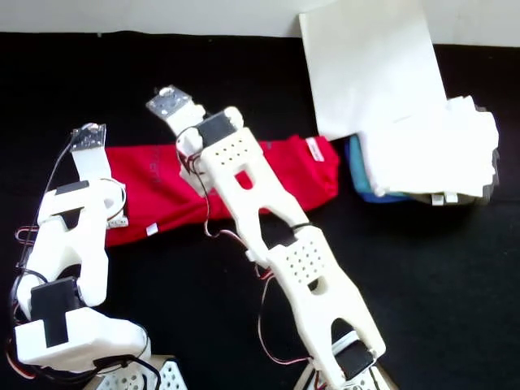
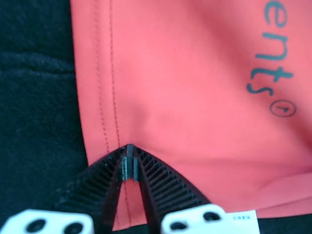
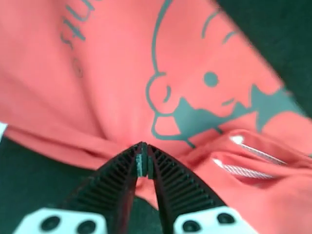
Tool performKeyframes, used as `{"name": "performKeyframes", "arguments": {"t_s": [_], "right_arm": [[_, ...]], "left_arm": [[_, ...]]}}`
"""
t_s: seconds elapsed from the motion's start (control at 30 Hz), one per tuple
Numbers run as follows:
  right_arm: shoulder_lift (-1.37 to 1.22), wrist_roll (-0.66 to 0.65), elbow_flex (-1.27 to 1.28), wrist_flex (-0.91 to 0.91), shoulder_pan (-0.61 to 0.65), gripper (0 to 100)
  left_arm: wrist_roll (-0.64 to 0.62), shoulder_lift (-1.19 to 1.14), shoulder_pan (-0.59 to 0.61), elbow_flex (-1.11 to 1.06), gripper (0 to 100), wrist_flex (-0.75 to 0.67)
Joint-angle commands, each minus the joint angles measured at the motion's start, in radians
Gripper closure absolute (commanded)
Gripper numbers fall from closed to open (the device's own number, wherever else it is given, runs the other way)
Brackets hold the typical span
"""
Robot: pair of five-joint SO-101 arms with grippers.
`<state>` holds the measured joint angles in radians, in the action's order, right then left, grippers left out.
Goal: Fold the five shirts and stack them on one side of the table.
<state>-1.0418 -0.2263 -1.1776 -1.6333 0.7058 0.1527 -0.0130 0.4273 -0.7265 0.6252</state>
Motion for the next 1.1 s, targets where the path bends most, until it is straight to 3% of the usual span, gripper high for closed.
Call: {"name": "performKeyframes", "arguments": {"t_s": [0.0, 0.17, 0.43, 0.77, 0.87, 1.07], "right_arm": [[-0.030, 0.006, -0.038, -0.002, 0.025, 99.1], [-0.053, 0.006, -0.038, -0.131, 0.038, 99.1], [0.061, 0.008, -0.038, -0.133, 0.045, 99.1], [0.456, 0.008, -0.004, -0.134, -0.056, 99.1], [0.633, 0.008, 0.145, -0.134, -0.108, 99.1], [1.026, 0.008, 0.677, -0.111, -0.197, 99.1]], "left_arm": [[-0.008, -0.001, 0.007, 0.002, 99, -0.025], [-0.008, -0.001, 0.007, 0.002, 99, -0.025], [-0.008, -0.001, 0.007, 0.002, 99, -0.025], [-0.008, -0.001, 0.007, 0.002, 99, -0.025], [-0.008, -0.001, 0.007, 0.002, 99, -0.025], [-0.008, -0.001, 0.007, 0.002, 99, -0.025]]}}
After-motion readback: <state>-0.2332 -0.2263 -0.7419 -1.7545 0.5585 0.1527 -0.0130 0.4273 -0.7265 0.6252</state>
